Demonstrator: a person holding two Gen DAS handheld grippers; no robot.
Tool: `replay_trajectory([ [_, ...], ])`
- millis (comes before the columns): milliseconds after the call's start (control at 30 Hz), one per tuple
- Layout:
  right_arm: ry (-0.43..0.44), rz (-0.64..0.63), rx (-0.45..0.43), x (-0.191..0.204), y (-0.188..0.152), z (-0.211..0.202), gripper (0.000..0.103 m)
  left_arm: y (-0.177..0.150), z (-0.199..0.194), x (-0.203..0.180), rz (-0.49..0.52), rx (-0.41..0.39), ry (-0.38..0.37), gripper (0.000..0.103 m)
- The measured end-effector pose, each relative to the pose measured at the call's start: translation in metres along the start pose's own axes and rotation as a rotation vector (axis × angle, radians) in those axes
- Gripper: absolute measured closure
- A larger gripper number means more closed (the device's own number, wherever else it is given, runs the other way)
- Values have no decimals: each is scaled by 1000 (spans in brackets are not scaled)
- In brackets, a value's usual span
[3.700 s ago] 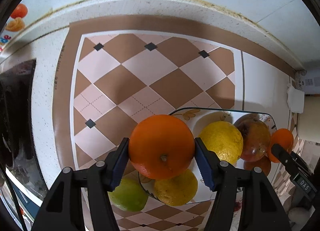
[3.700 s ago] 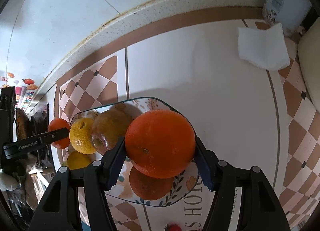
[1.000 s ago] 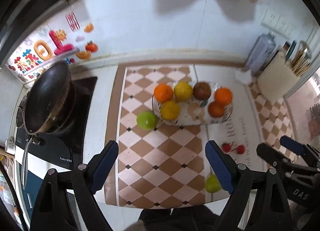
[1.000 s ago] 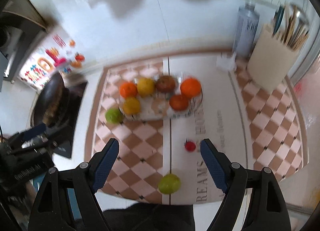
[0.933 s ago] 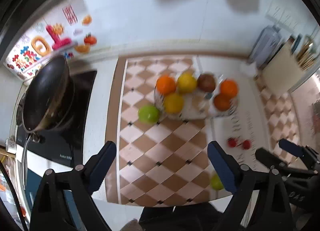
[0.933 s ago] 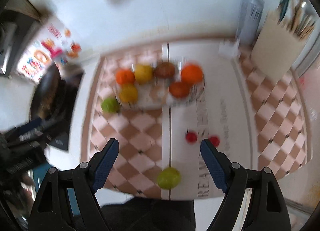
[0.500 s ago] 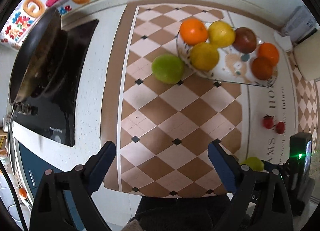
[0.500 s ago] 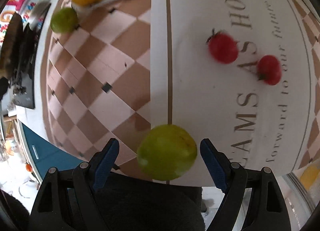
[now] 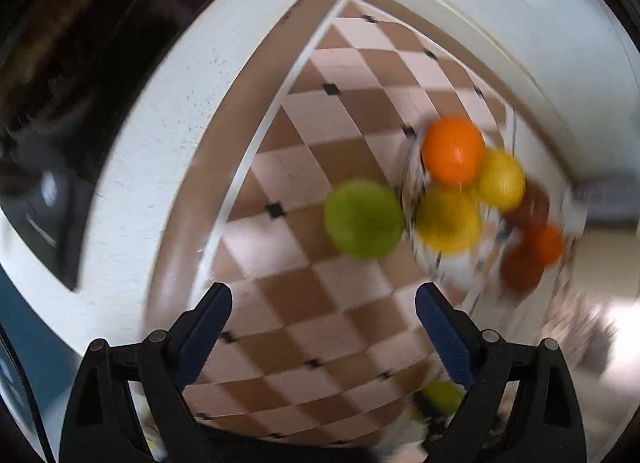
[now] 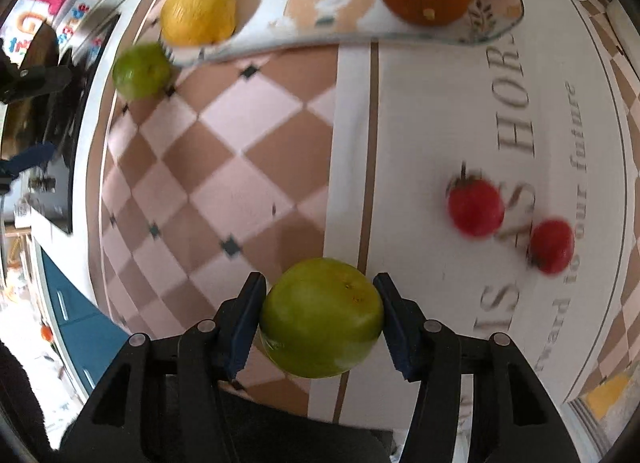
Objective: Organize fruits
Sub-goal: 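Grasp a green apple with the right tool while the left tool grasps the lime, then carry both green fruits to the plate and release them with both tools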
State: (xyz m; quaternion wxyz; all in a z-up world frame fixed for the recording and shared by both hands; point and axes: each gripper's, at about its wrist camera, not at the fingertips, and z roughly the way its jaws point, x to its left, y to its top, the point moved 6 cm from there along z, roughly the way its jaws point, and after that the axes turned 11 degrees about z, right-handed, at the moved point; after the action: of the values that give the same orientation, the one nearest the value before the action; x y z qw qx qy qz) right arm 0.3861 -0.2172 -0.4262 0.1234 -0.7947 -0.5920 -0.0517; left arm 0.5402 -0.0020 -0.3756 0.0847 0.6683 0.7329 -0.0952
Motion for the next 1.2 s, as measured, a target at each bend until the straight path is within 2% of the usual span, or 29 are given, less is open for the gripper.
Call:
replay_trajectory([
  [133,28,33,0,7,21,1,45,24,22,8,-140,39,-129,9],
  [300,41,42,-5,14,34,1,45,39,47,9,-227,71,-209,12],
  [400,39,37,-4,21,43,-1,45,41,55,4,-241,80,-240,34],
  [433,39,36,-3,21,45,-2,45,41,55,2,-236,81,-242,44],
  [467,39,32,-2,23,46,-1,45,41,54,2,-227,73,-226,48],
  [533,32,26,-4,24,46,-1,45,42,52,2,-213,59,-216,48],
  [767,21,24,11,24,44,8,45,39,67,0,-196,117,-229,44],
  [1000,19,42,14,22,43,10,45,33,59,-1,-115,75,-168,48],
  [1100,24,49,21,20,44,10,44,24,56,2,-87,71,-141,48],
  [1200,50,71,35,16,44,9,44,4,51,2,-16,79,-97,48],
])
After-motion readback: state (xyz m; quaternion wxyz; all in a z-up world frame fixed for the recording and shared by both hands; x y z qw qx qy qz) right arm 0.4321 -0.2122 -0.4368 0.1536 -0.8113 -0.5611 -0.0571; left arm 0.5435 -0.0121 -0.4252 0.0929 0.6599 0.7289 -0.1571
